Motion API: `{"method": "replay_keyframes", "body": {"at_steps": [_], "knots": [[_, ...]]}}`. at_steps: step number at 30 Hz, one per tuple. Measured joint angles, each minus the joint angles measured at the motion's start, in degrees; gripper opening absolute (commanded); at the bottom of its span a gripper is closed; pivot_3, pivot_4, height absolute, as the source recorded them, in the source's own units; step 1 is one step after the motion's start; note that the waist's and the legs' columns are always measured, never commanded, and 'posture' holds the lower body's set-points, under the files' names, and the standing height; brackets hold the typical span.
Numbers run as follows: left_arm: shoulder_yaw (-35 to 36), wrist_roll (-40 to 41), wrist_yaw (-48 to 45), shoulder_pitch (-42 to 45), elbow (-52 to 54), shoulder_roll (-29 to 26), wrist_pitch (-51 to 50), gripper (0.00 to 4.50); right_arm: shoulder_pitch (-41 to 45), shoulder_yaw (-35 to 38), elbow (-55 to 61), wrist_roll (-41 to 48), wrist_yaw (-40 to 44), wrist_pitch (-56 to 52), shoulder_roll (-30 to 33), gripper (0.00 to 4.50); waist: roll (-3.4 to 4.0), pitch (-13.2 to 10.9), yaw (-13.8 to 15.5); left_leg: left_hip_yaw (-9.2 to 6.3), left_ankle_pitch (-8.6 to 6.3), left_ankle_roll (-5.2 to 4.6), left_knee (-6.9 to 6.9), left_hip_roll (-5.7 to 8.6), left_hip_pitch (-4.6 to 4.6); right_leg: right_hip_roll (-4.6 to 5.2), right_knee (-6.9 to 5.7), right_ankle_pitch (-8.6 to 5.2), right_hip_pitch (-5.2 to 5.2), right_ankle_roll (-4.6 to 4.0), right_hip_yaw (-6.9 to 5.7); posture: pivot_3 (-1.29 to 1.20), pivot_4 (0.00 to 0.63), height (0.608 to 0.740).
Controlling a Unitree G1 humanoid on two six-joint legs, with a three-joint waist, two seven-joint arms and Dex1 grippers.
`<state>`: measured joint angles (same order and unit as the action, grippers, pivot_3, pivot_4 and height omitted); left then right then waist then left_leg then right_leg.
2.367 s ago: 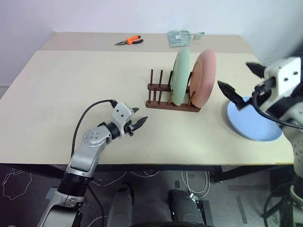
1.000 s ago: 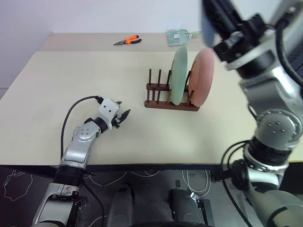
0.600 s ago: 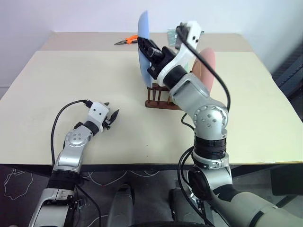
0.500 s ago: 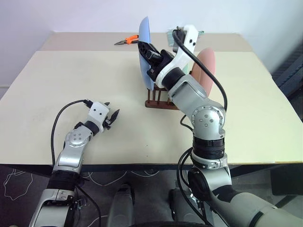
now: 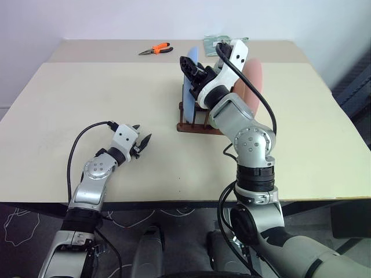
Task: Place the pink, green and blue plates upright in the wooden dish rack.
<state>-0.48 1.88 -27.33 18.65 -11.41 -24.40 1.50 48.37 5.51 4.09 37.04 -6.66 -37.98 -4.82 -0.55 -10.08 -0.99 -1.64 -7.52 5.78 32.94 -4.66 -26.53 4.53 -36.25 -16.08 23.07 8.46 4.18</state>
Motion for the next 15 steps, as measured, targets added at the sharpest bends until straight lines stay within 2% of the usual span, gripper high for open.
{"method": "replay_keyframes", "body": {"at_steps": [8,15], "knots": [[-0.1,0.0,-0.2,-0.1,0.8,0.0,-0.8,2.56,0.4,-8.7,0.8,-12.0,10.8,4.9,11.2,2.38,0.00,0.0,0.0,0.01,0.00,0.00,-0.02,0.00,-0.03,0.00,0.01,0.00,0.04,0.00,0.00,0.00,0.150,0.740],[-0.9,-0.1,-0.2,-0.3,1.6,0.8,-1.2,2.56,0.2,-10.1,7.3,-17.9,18.1,8.9,19.5,2.38,0.00,0.0,0.4,0.01,0.00,0.01,-0.02,0.00,-0.07,0.01,0.05,-0.01,0.06,-0.01,0.00,0.00,0.150,0.740]]}}
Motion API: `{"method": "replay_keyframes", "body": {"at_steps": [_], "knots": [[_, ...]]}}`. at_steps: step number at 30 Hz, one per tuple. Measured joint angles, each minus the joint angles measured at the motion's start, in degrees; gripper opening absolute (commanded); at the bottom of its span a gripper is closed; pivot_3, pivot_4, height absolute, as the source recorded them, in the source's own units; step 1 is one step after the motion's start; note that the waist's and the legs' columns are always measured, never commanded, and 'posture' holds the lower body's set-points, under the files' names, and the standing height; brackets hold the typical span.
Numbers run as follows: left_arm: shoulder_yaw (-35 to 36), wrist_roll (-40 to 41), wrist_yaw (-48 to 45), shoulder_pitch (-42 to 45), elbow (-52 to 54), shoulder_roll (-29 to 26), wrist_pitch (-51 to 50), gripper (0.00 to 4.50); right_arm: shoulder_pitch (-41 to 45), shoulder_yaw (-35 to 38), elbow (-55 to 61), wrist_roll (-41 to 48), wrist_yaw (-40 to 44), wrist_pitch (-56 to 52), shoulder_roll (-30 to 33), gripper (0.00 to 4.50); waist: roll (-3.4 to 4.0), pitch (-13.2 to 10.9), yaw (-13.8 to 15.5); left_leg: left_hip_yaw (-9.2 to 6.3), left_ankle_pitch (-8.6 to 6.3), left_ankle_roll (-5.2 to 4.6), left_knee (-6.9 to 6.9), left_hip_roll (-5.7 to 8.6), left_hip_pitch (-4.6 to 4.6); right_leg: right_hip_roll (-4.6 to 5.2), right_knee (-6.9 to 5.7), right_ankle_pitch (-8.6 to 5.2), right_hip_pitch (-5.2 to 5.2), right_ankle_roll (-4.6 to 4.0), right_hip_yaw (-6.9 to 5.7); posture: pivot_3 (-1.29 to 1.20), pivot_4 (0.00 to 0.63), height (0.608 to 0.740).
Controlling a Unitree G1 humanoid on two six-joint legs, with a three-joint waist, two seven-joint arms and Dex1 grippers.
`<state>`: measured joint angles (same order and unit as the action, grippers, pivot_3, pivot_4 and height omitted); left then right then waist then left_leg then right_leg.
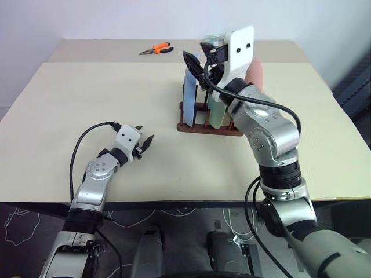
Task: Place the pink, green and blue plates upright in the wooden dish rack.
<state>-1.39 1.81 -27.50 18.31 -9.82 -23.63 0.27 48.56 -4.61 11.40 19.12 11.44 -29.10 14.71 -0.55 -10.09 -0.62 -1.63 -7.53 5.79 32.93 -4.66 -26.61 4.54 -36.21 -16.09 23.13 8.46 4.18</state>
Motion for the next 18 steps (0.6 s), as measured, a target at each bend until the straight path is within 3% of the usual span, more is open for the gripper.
{"method": "replay_keyframes", "body": {"at_steps": [4,8,9,13,18], "knots": [[-0.1,0.0,0.0,-0.1,0.7,0.0,-0.1,2.56,-3.0,8.8,8.8,2.6,4.8,0.7,9.3,2.38,-0.06,0.0,0.6,0.00,-0.01,0.00,0.00,0.02,-0.08,0.02,0.16,-0.01,-0.02,-0.01,0.00,0.00,0.150,0.740],[0.2,-0.1,0.0,-0.1,0.1,-0.8,0.1,2.56,-15.7,21.3,12.9,4.9,12.5,-1.1,23.0,2.38,-0.05,0.0,1.3,0.03,-0.02,0.00,-0.02,0.01,0.00,0.05,0.18,-0.02,-0.05,-0.03,0.01,0.00,0.150,0.740],[0.2,-0.1,-0.2,0.1,-0.6,-1.1,0.3,2.56,-22.9,24.9,13.8,5.3,15.9,-1.5,26.7,2.38,-0.11,0.1,1.5,0.01,-0.02,0.00,-0.03,0.01,0.03,0.05,0.20,-0.04,-0.13,-0.03,0.00,0.00,0.150,0.740],[1.2,-0.1,-0.7,0.6,-3.8,-3.2,0.3,2.56,-41.8,31.3,10.0,5.6,24.1,-1.5,29.4,2.38,-0.09,0.0,0.5,0.12,-0.04,-0.02,0.06,0.01,0.14,0.09,0.22,-0.01,-0.19,-0.05,0.11,0.00,0.150,0.740],[1.0,0.0,-2.2,1.0,-3.6,-3.3,0.3,2.56,-45.6,28.7,1.7,1.9,26.4,5.1,28.2,2.38,-0.08,0.0,-1.1,0.09,-0.03,-0.02,0.10,0.01,0.26,0.07,0.16,0.08,-0.20,-0.14,0.11,0.00,0.150,0.740]]}}
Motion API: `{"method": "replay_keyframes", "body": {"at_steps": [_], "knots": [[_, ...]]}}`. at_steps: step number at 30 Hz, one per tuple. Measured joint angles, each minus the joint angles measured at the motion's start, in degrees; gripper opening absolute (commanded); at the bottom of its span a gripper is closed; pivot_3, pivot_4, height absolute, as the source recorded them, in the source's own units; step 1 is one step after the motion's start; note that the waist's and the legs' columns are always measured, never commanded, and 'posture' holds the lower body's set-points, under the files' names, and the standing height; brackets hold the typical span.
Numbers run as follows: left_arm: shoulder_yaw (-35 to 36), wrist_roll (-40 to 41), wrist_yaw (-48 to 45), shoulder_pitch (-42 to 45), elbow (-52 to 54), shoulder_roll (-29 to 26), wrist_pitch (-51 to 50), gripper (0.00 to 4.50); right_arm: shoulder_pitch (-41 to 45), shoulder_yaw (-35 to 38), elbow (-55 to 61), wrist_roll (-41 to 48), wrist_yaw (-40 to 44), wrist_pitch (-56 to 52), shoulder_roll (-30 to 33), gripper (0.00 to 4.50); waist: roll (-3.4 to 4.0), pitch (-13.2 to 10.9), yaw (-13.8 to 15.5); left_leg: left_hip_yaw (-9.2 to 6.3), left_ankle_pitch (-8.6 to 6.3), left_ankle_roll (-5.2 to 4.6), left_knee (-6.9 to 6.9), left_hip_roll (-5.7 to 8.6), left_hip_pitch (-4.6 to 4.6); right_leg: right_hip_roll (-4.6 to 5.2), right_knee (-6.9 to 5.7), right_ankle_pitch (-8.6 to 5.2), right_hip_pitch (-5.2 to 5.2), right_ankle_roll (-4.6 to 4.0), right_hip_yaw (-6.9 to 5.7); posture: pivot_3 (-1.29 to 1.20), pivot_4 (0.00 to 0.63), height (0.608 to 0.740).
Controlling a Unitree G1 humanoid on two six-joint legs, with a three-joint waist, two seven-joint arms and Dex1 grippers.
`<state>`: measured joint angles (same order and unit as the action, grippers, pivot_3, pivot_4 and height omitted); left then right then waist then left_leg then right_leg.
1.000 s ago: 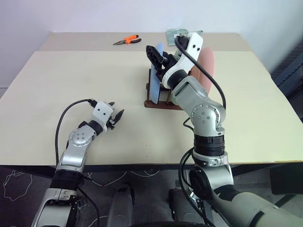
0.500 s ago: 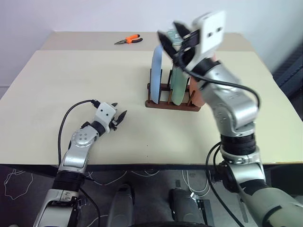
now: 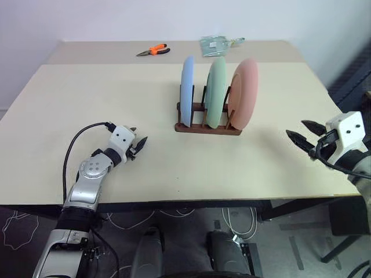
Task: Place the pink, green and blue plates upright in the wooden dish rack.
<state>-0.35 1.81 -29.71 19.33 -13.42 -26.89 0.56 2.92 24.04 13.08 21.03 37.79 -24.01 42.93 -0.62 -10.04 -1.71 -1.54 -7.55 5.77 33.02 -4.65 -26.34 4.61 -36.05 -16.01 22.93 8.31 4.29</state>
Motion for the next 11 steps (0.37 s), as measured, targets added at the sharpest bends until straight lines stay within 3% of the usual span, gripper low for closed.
{"method": "replay_keyframes", "body": {"at_steps": [11], "knots": [[0.0,0.1,-0.1,-3.4,4.5,0.3,-1.5,2.56,3.6,-6.4,-11.4,-4.3,-0.3,10.8,-4.0,2.38,0.00,0.0,1.0,-0.01,0.01,0.00,0.01,0.02,-0.06,0.00,0.00,-0.05,0.00,0.08,0.00,0.00,0.150,0.740]]}}
